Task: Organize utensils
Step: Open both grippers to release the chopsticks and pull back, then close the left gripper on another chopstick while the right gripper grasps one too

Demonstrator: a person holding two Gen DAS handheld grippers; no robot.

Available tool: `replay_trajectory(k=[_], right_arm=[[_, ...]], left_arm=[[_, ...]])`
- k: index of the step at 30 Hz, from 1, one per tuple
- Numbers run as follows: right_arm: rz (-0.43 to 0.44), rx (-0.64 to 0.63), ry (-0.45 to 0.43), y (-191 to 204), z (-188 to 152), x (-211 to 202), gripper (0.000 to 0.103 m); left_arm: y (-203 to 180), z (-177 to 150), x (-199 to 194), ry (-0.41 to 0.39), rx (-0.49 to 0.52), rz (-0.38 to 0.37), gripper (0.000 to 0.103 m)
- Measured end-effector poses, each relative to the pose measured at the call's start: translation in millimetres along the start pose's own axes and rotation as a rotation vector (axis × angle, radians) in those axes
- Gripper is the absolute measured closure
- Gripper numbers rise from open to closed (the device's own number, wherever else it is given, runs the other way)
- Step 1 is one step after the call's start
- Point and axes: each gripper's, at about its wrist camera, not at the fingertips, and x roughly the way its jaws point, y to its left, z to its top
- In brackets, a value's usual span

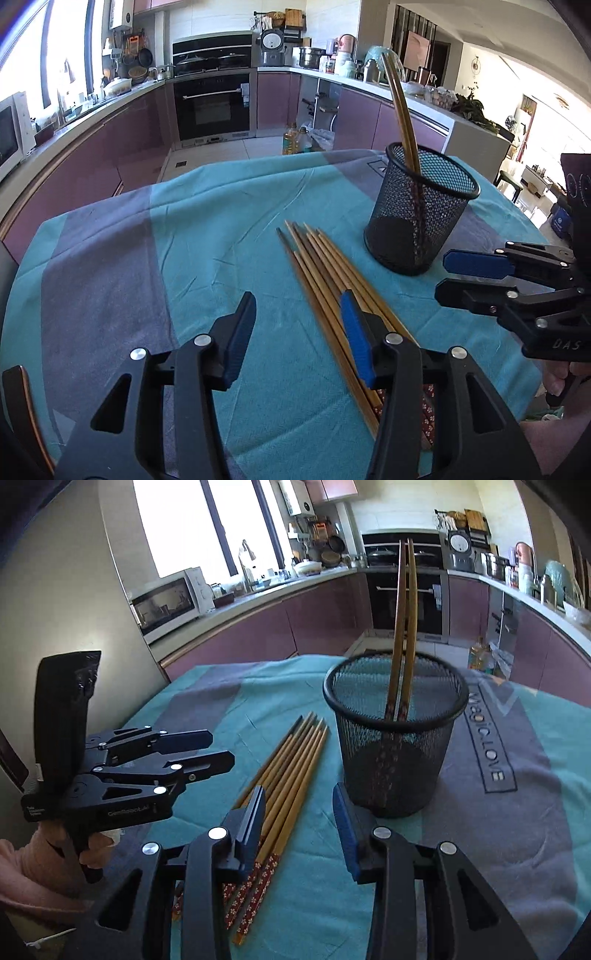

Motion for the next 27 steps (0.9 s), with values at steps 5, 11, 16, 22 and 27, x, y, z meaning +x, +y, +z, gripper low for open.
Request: replay_trajectory(k=[5,11,16,22,27], right_arm=[[-0.015,0.027,0.054,-3,-8,19,0.07],[-0.023,0.033,0.065,1,-10,27,0.071],[-0.036,0.022,0.073,5,-9,31,0.072],[-0.051,0.009,0.082,13,-5,40,0.074],[-0.084,-0.012,0.09,18,-4,43,0.077]], left_arm=[[4,-11,16,0.047,-0.004,-0.001,0.058],[-7,-11,30,0.077,-0.001,-0.004,0.059],[-11,-12,37,0.094,-0.001,-0.003,0.061],[-5,-14,40,0.104,-0.008,-0.009,0.061],[-4,-17,42,0.109,-0.016,-0.021,0.065]])
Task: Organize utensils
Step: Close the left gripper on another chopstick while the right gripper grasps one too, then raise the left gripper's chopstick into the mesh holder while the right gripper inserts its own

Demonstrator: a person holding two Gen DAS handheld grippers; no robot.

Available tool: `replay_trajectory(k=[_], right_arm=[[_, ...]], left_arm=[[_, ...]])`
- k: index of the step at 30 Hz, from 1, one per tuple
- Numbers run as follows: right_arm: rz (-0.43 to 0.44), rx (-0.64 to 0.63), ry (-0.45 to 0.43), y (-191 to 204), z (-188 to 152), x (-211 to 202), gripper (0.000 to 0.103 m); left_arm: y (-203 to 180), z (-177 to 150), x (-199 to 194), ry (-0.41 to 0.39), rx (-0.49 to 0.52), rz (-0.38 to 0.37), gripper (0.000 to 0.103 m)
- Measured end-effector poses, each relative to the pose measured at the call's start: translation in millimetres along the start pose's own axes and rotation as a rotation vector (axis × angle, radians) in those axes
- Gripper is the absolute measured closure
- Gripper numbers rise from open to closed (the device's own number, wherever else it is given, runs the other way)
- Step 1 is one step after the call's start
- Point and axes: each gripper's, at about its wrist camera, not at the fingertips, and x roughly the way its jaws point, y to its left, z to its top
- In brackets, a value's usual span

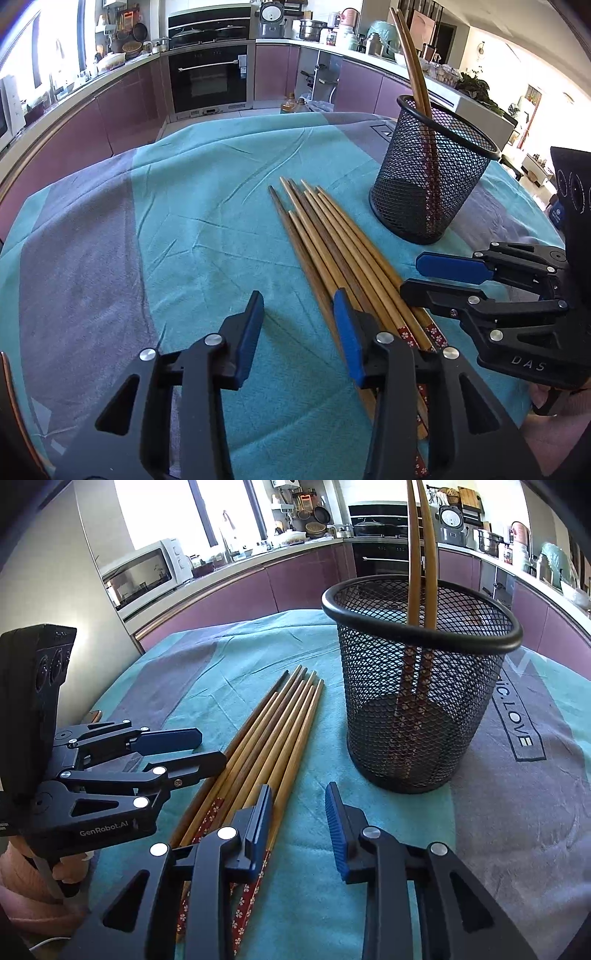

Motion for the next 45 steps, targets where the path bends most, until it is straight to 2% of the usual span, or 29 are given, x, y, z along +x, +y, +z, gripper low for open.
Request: replay_trajectory(k=[2,4,14,20,24,37,45], right_arm=[[-0.031,-0.021,0.007,3,0,2,0.084],[-0.05,-0.033,0.012,3,0,2,0.085],[-0.068,-0.031,0.016,6,11,14,0.085],[-0.074,-0.035,0.015,7,15,19,0.086],[-0.063,-0.02,0.015,5,16,19,0.095],[-0.029,0.021,-0.005,-10,8,3,0.097],[0.046,0.014,-0.05,-13,4,-24,0.097]], left_arm=[[0,0,0,0.006,0.007,0.006,0.069],[0,0,0,0.009,0.008,0.005,0.069],[0,11,12,0.029,0.009,0.019,0.068],[1,25,21,0.04,-0.006,0.016,0.077],[2,27,23,0.046,-0.021,-0.011,0.091],[0,19,20,0.025,-0.066,-0.037,0.095],[1,21,-6,-0.013,-0.062,-0.085,0.095]])
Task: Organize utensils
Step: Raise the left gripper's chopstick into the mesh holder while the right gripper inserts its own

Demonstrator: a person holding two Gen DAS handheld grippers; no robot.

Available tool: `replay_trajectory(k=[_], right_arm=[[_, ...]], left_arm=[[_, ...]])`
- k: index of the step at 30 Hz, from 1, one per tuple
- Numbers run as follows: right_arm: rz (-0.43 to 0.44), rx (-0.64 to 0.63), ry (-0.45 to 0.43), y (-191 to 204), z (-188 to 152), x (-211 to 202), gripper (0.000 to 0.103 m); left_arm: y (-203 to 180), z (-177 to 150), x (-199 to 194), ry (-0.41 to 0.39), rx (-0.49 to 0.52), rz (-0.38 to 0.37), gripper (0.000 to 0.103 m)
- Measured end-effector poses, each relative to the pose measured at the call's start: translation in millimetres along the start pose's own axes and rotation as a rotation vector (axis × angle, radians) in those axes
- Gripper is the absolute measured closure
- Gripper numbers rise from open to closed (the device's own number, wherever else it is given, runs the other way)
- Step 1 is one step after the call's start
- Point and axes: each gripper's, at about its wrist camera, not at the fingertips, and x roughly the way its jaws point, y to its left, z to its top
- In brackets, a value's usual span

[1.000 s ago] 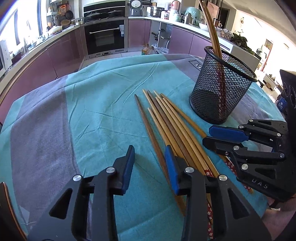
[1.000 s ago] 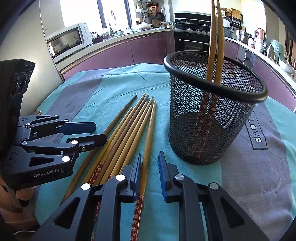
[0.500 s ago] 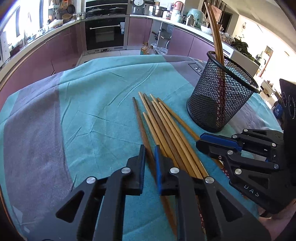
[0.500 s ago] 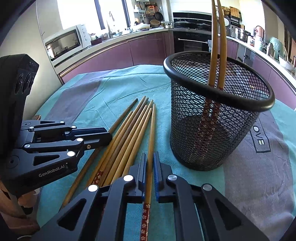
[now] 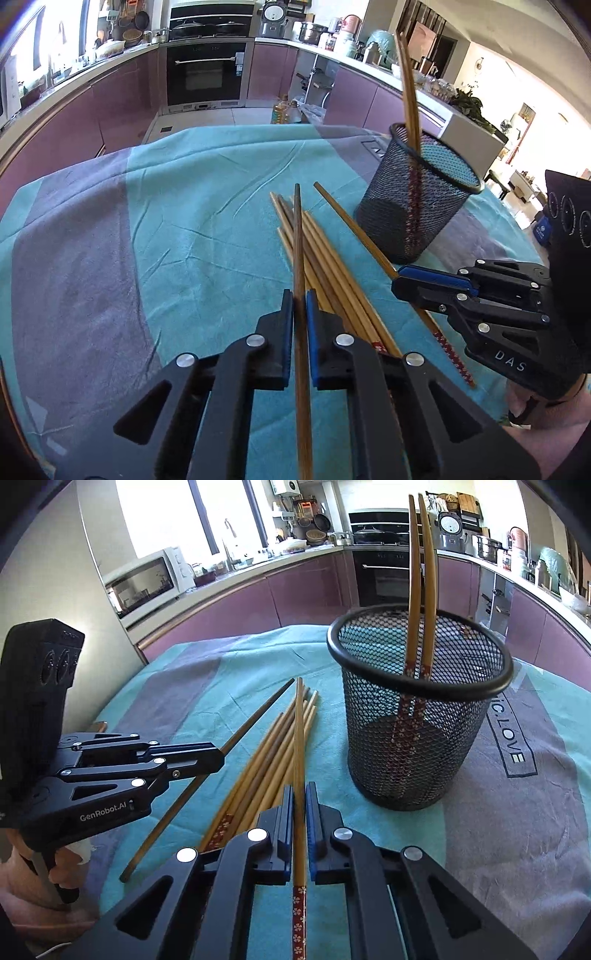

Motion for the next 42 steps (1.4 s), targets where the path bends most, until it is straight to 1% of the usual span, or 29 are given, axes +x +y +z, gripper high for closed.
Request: replay_trajectory(k=[1,7,12,18,25,29,39,42], right_arm=[[0.01,-0.003,-0.014,0,0,-6,0.097],[0.07,-0.003,-0.092,0,8,-38,0.097],[0.085,0.003,-0.146,-3,13,-58,0.097],[0.106,0.019,-0.207,-7,22,-79,0.097],[0.097,0.004,-0.284,-12,37,-104,0.097],[0.081,-0.007,-0.322,-16,48,-118,0.097],[0.031,-0.028,-0.412,-32,76,-142,0.097],[0.006,-0.038,-0.438,-34,85,-146,0.097]], left_arm=[[4,-2,-7,-0.01,0.004,-0.01,0.095],[-6,7,-46,-0.085,0.04,-0.089,0.095],[-14,15,-75,-0.14,0.054,-0.153,0.095],[-22,22,-106,-0.207,0.064,-0.212,0.095],[-33,38,-128,-0.29,0.067,-0.26,0.095],[-40,57,-135,-0.33,0.064,-0.274,0.095],[-59,103,-152,-0.419,0.074,-0.278,0.095],[-65,112,-155,-0.451,0.08,-0.262,0.095]])
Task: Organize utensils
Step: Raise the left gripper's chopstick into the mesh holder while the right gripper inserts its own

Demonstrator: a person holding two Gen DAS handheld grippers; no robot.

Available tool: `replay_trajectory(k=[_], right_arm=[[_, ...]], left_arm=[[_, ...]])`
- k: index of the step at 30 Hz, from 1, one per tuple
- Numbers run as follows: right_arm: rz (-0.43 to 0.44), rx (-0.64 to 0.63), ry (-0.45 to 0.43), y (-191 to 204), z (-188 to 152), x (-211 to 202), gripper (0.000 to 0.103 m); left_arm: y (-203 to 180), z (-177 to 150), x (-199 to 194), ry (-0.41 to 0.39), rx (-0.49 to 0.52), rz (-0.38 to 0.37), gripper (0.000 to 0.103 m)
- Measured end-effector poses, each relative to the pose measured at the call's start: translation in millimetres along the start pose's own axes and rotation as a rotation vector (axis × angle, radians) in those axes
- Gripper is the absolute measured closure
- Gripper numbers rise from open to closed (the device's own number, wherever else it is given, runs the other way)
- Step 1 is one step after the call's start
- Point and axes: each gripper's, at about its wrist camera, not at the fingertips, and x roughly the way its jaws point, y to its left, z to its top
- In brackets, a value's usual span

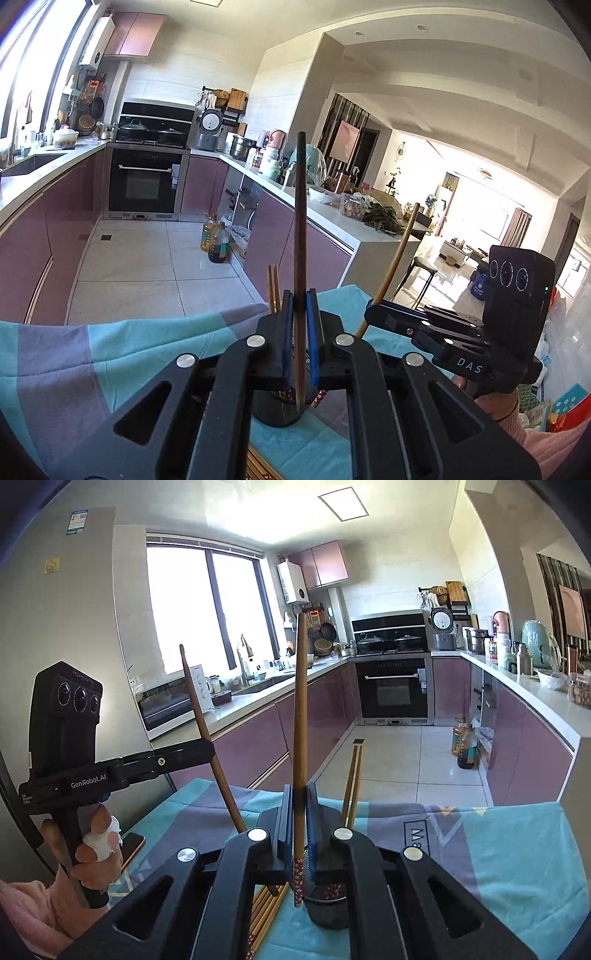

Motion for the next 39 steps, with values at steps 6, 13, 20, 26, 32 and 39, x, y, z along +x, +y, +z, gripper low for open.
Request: replay_trajectory(k=[6,13,20,26,32,39], right_arm=[[-0.032,0.003,0.01,-8,5,15,0.097],[-0.065,-0.003,0.108,-12,-15,44,0.097],[-0.063,0.002,0.215,-14,-33,62,0.097],[-0.063,0.022,0.289,-22,-40,77,0.097],[-0.068,0.048,0.303,-26,-42,88,0.097],[-0.078,0.078,0.311,-30,-43,101,0.097]], left_arm=[[-5,6,19,0.0,0.02,0.033,0.095],[-7,-11,47,0.094,0.033,0.05,0.095],[3,-35,73,0.213,0.038,0.024,0.095],[11,-43,90,0.27,0.024,0.027,0.095],[17,-39,104,0.285,0.024,0.043,0.095],[15,-37,121,0.313,0.013,0.062,0.095]])
